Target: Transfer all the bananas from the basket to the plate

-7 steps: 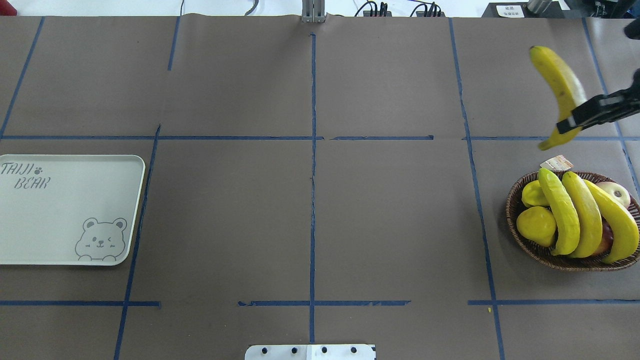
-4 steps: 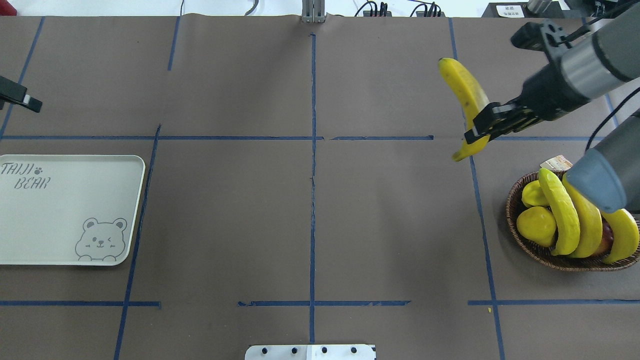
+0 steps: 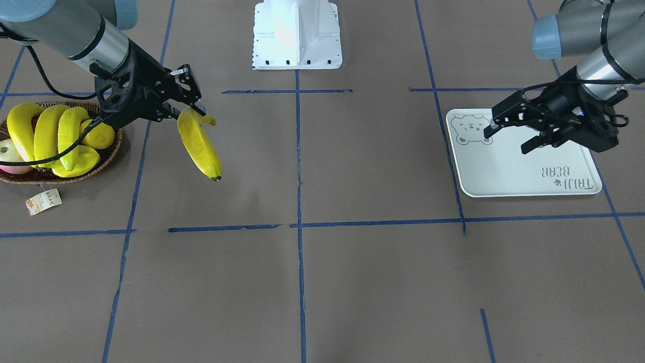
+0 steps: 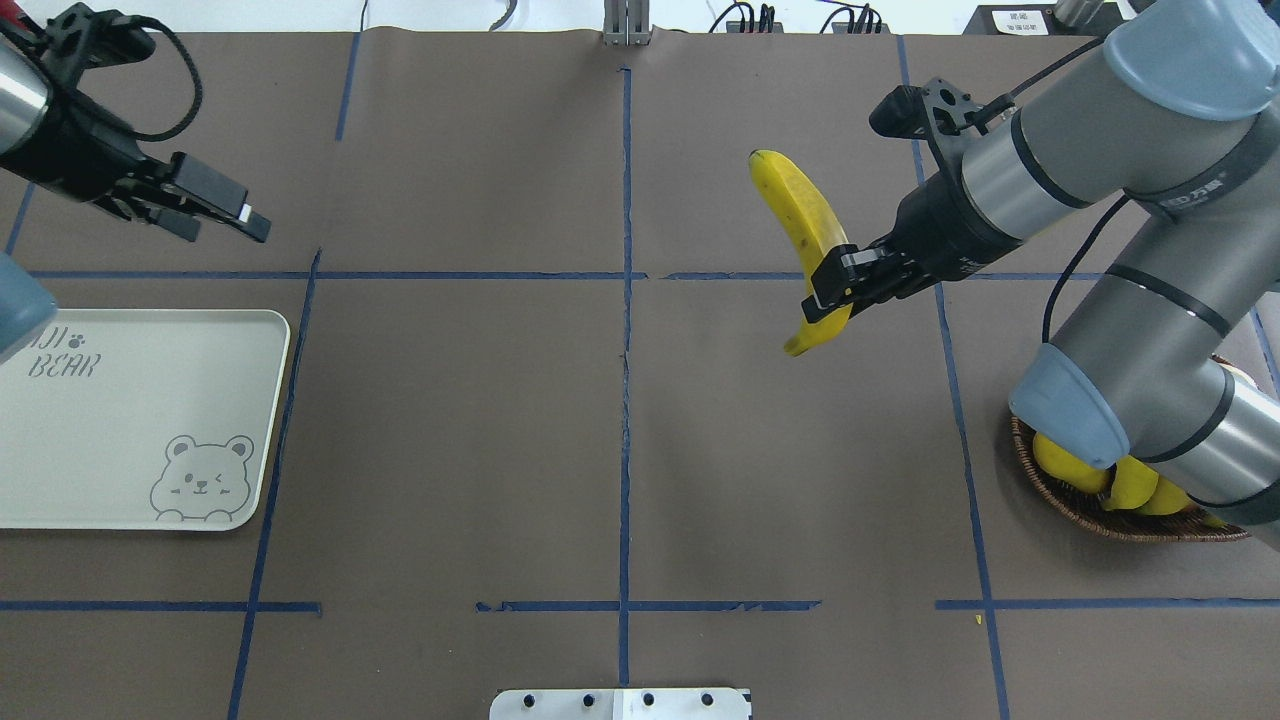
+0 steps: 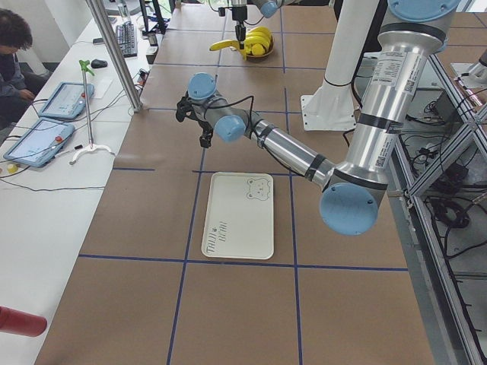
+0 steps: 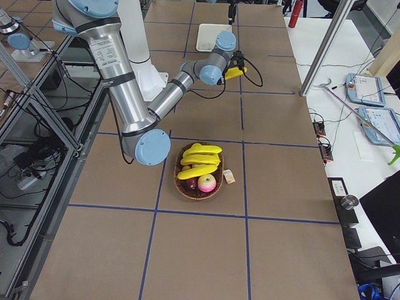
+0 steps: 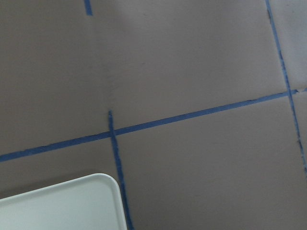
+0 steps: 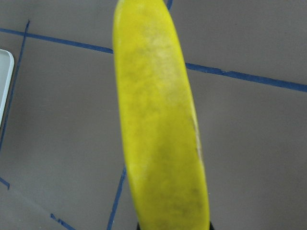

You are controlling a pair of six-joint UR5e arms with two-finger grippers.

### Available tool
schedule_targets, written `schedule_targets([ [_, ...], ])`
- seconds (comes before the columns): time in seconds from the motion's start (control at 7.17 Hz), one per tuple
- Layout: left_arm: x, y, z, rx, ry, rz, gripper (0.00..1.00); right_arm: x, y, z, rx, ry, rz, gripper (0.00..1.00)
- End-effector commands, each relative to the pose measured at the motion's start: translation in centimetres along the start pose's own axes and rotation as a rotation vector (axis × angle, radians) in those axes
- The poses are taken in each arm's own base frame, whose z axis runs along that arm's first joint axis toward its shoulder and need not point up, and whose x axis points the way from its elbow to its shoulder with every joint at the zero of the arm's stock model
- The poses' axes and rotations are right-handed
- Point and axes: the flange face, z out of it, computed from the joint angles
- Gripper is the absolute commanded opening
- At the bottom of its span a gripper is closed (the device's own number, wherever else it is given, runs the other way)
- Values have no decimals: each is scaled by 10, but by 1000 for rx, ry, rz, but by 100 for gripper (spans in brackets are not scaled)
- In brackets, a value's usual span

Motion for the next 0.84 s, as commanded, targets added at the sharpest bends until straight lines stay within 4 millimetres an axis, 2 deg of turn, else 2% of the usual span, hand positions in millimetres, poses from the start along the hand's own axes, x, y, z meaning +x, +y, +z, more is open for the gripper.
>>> schedule_targets([
  [0.0, 59, -10, 8, -2, 45, -94, 100, -21, -6, 33, 58, -54, 22, 1],
  [0.14, 78, -18, 3, 11, 60, -155, 100, -35, 3, 51, 107, -68, 34, 0],
  [0.42, 112, -20, 9, 10, 106, -178, 100, -70, -3, 70, 119, -93, 52, 0],
  [0.56, 135, -14, 26, 51, 138, -221, 100, -91, -3, 80, 145, -99, 69, 0],
  [0.7, 159, 0, 50, 100, 170, -250, 100, -101, -2, 81, 154, -112, 78, 0],
])
